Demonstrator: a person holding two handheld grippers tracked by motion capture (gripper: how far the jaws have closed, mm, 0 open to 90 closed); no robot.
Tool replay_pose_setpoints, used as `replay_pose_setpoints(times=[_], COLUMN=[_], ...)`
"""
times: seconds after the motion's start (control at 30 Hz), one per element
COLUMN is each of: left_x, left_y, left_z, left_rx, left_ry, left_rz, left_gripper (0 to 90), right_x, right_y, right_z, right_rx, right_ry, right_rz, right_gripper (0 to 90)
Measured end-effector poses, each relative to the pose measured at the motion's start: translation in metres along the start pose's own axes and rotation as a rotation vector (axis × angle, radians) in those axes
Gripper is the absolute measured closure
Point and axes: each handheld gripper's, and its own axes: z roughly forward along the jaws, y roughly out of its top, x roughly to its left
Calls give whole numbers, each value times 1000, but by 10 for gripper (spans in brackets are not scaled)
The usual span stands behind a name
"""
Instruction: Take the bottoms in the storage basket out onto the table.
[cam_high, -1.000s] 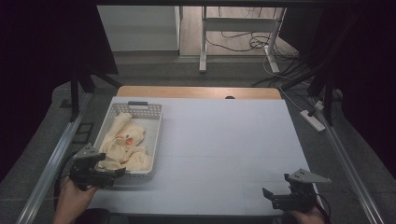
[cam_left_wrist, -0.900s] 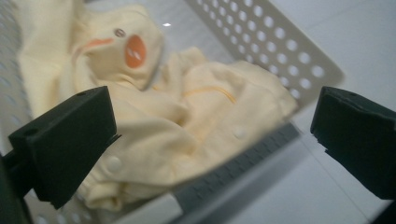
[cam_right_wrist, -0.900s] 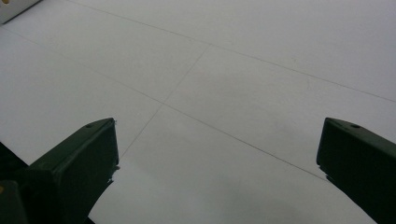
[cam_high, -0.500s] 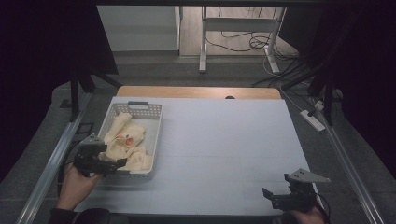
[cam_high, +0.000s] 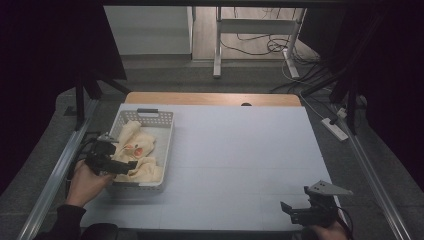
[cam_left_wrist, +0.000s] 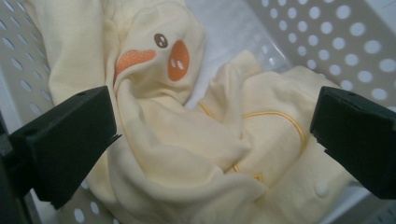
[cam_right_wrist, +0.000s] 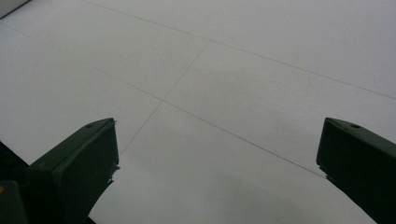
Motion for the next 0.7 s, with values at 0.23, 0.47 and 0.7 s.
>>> replay_pose_setpoints(times=[0.23,0.47,0.7], left_x=[8,18,20], left_y=[13,23,27], left_z=[14,36,45], left_rx=[95,220,268], left_ry=[-26,-4,-49], left_rz=[-26,-58,-76], left_gripper=[0,0,0], right_x=[0,0,0], right_y=[0,0,0], right_z=[0,0,0], right_rx=[1,2,3], right_ry=[1,2,3], right_rz=[1,0,0], right_gripper=[0,0,0])
